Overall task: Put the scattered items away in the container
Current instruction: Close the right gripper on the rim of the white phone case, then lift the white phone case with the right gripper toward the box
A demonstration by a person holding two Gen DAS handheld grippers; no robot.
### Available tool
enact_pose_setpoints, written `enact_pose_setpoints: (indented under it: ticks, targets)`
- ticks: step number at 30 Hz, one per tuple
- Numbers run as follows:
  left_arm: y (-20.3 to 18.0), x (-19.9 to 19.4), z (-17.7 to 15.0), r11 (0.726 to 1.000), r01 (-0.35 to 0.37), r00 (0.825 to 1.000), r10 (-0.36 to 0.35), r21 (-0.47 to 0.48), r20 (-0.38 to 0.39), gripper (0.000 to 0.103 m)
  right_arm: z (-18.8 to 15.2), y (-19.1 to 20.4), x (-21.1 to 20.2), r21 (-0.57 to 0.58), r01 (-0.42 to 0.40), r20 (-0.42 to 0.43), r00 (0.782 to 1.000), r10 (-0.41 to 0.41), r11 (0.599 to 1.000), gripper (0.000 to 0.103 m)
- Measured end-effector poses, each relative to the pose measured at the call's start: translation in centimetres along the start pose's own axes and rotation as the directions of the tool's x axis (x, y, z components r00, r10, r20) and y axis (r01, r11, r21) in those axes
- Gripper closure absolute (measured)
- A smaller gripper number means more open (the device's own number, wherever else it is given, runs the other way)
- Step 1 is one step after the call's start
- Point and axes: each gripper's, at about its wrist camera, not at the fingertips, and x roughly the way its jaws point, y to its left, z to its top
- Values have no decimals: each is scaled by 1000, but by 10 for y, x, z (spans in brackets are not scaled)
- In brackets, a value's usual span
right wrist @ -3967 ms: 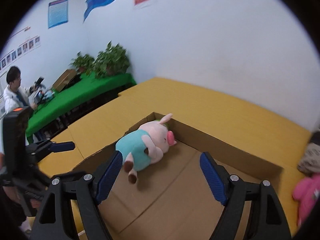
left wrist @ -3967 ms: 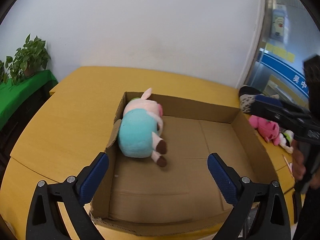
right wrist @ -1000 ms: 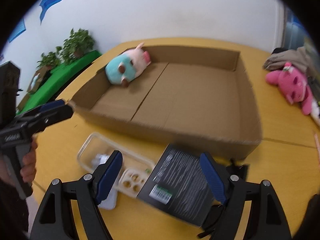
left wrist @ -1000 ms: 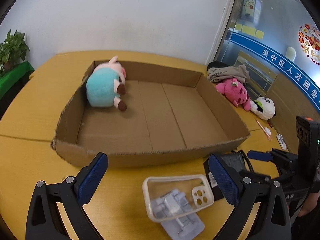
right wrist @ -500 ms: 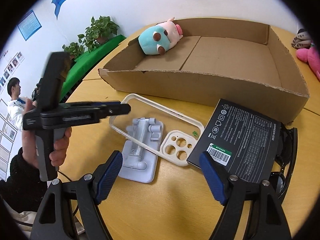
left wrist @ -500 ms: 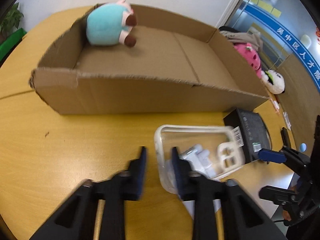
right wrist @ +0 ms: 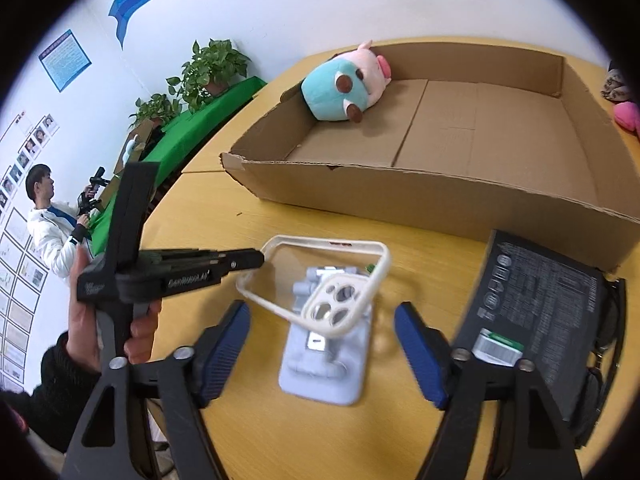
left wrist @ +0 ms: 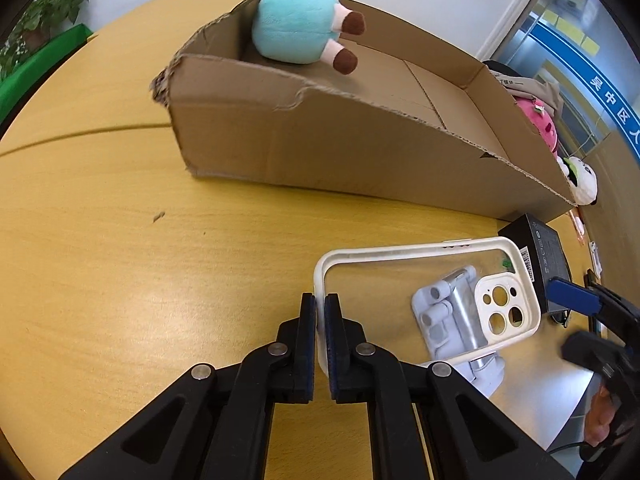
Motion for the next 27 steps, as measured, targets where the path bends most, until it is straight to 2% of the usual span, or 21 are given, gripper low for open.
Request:
enact_pose_setpoints:
  ticks: [2,3,5,7,10,15,21,27]
  targets:
    - [3,-1,-2,1000,-7,1000,7,-4,3,99,3,2,11,2,24,-28,999,-24,1000,59]
    - [4,-2,-3,1000,-23,1000,23,-2,9,99,4,3,15,1,40,-39,998,-40,999,62]
    - [4,-3,-2,999,-36,999,36,-4,16,99,5,4,21,-7,76,-59,995,-76,997,78]
    - [10,-5,-2,1000,-21,1000,21,-22,21,100,5,2,24,-8,102,-72,992,-102,995,92]
    - [11,-9,-3,1000,-17,999,17,-15,33,100,2,-1,28,-7,106,-88,990,-106,994,94]
    - [2,-27,2,1000,-18,997,16,18,82,100,1,-2,22,0,137,-62,989,-137,991,95]
    - [-20,-63,22,998,2,986,-12,57,169,100,14,-6,-13,21,132,51,990,-133,991,97]
    - [-50,-100,67,992,22,960,-57,126,274,100,46,-10,-53,29,173,178,968,-175,985,97]
